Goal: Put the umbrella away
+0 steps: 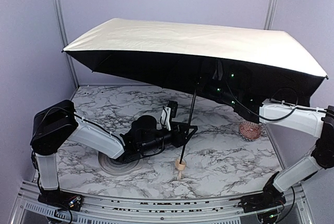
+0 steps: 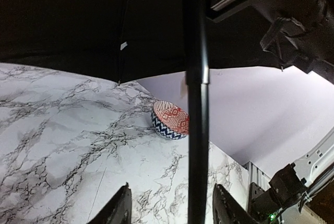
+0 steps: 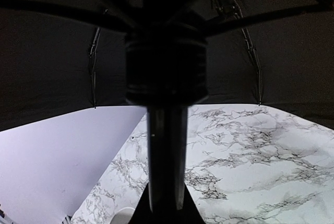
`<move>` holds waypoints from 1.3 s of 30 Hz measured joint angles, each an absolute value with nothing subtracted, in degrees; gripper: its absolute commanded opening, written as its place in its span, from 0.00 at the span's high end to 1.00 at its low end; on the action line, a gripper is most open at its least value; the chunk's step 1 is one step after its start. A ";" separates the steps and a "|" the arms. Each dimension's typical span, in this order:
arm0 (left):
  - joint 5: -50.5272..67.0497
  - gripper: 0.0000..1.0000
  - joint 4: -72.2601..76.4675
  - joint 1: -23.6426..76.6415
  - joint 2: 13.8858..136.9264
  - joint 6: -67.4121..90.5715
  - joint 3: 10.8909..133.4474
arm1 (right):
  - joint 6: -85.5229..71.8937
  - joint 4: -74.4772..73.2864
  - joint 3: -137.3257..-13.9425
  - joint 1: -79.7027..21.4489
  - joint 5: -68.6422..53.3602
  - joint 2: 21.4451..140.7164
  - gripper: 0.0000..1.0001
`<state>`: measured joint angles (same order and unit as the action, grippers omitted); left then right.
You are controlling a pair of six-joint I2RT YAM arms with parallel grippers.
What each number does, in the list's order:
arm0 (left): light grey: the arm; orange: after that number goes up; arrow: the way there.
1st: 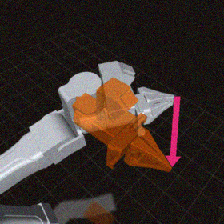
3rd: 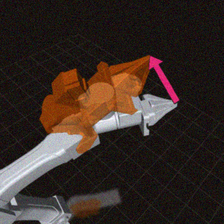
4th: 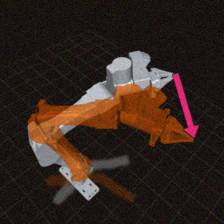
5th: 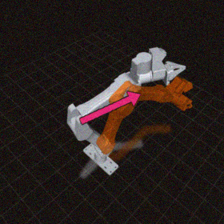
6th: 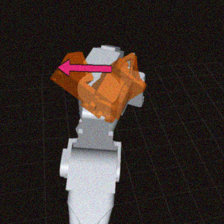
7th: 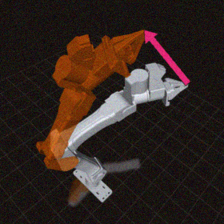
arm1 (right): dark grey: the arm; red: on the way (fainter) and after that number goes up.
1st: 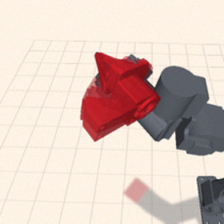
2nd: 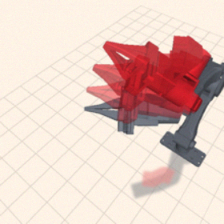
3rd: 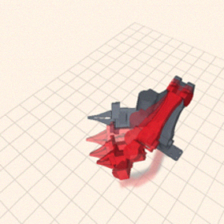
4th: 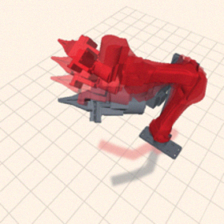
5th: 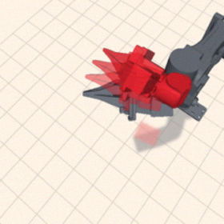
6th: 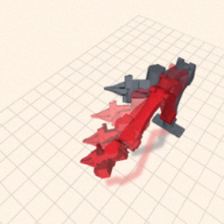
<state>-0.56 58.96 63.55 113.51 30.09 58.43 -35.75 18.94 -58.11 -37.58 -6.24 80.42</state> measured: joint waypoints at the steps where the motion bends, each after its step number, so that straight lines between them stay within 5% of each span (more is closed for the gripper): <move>1: -0.58 0.81 58.33 63.55 113.51 29.87 58.76 | -35.11 18.13 -58.67 -38.33 -5.26 80.44 1.00; 3: -0.93 0.98 57.28 63.55 113.51 29.15 59.27 | -33.56 16.01 -60.03 -39.86 -2.79 80.44 1.00; 8: -0.54 1.00 57.10 63.86 113.43 28.29 59.64 | -30.89 13.30 -61.84 -41.04 -0.21 80.55 1.00; 14: 1.02 1.00 59.29 63.61 112.25 30.11 57.28 | -28.71 13.67 -62.02 -41.04 -2.52 80.53 0.58; 25: 8.03 1.00 76.93 60.86 111.70 39.88 49.52 | -21.87 25.45 -56.05 -40.75 -14.39 74.13 0.06; 39: 11.16 1.00 79.57 62.26 108.53 39.81 49.01 | -34.39 47.27 -55.81 -32.40 -25.65 81.60 0.12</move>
